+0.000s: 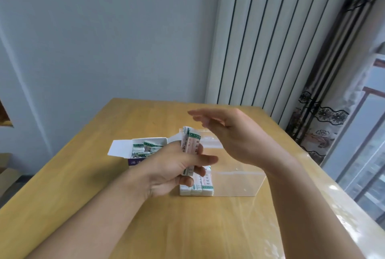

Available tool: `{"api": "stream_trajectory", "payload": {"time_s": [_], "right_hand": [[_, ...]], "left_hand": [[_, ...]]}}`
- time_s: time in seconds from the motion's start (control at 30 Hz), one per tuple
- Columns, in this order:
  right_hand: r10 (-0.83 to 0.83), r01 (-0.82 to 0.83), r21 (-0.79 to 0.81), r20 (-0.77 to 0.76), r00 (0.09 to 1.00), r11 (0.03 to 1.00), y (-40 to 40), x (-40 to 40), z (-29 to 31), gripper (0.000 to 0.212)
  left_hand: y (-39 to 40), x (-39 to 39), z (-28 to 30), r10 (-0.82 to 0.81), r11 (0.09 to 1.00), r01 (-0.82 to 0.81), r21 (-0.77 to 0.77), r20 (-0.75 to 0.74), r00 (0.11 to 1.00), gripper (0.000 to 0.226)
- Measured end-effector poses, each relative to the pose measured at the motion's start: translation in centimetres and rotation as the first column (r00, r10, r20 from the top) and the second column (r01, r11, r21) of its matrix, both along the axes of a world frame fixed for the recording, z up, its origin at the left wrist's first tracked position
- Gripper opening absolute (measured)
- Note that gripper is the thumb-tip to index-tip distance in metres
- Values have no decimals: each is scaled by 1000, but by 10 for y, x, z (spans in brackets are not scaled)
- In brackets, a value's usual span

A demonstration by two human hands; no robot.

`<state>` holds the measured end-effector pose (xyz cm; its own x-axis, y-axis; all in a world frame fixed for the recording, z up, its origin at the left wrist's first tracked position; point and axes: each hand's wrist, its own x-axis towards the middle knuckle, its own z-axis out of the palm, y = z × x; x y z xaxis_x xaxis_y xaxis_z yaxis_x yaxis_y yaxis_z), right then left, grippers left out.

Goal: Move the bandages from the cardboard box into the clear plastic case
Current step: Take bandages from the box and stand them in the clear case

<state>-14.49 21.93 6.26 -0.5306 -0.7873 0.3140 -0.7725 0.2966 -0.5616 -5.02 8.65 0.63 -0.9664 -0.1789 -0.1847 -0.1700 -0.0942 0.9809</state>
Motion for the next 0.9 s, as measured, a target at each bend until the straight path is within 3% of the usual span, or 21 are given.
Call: {"api": "stream_trajectory", "payload": {"time_s": [0.1, 0.3, 0.5, 0.67, 0.8, 0.9], "right_hand": [[9, -10, 22, 78, 997, 1000, -3, 3, -1, 38], [-38, 38, 103, -5, 999, 994, -9, 11, -9, 26], [-39, 45, 100, -60, 997, 994, -7, 11, -7, 40], [-66, 70, 39, -95, 993, 997, -10, 6, -8, 35], [-19, 21, 26, -106, 994, 999, -16, 11, -12, 39], [-84, 68, -132, -112, 990, 989, -19, 9, -12, 36]], "left_hand": [[0, -3, -5, 26, 999, -26, -46, -8, 1000, 32], [3, -5, -5, 54, 995, -57, -84, -43, 998, 21], [4, -4, -4, 100, 992, -107, -71, -100, 990, 31], [-1, -6, -4, 149, 977, -166, -134, -123, 981, 4], [-2, -7, -6, 201, 969, -213, -129, -98, 975, 33], [-12, -8, 0, 361, 928, -371, -34, -163, 918, 39]]}}
